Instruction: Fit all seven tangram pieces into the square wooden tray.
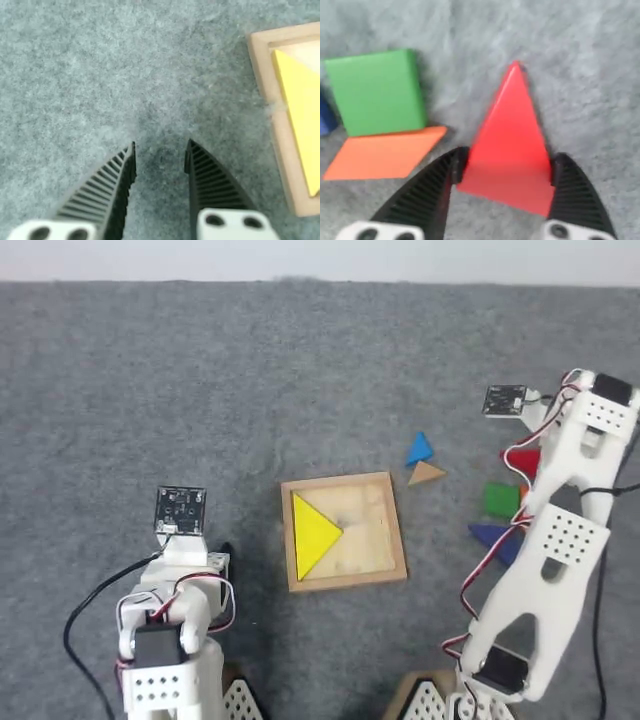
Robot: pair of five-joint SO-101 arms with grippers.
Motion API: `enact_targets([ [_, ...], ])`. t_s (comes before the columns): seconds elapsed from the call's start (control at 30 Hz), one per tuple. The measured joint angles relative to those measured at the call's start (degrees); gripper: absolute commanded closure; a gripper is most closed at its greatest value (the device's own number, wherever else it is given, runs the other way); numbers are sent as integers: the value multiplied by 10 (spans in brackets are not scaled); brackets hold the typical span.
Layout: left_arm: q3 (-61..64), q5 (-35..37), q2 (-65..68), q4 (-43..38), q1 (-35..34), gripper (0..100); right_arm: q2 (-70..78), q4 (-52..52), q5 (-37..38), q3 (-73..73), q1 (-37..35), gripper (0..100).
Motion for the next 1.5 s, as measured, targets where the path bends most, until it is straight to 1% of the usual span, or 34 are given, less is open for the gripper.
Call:
enact_targets([
  [0.13, 0, 0, 0, 0, 0, 850, -8, 0, 0, 22, 26, 816],
  [0.2, 0, 0, 0, 0, 0, 850, -24, 3, -21, 43, 37, 816],
  [0.27, 0, 0, 0, 0, 0, 850, -43, 3, -66, 71, 40, 816],
  [0.5, 0, 0, 0, 0, 0, 850, -171, 4, -277, 251, 62, 816],
  [0.77, 0, 0, 0, 0, 0, 850, -425, 5, -404, 512, 65, 816],
  [0.9, 0, 0, 0, 0, 0, 850, -550, 3, -466, 592, 65, 816],
  [1.0, 0, 0, 0, 0, 0, 850, -622, -3, -488, 637, 65, 812],
  [1.07, 0, 0, 0, 0, 0, 850, -650, -15, -488, 675, 65, 811],
  [1.1, 0, 0, 0, 0, 0, 850, -658, -22, -476, 698, 65, 809],
  [1.2, 0, 0, 0, 0, 0, 850, -681, -65, -367, 802, 66, 747],
  [1.27, 0, 0, 0, 0, 0, 850, -702, -120, -286, 876, 77, 687],
  [1.33, 0, 0, 0, 0, 0, 850, -726, -178, -223, 933, 98, 641],
  [1.4, 0, 0, 0, 0, 0, 850, -744, -228, -178, 971, 108, 621],
  [1.5, 0, 0, 0, 0, 0, 850, -750, -282, -148, 987, 117, 620],
])
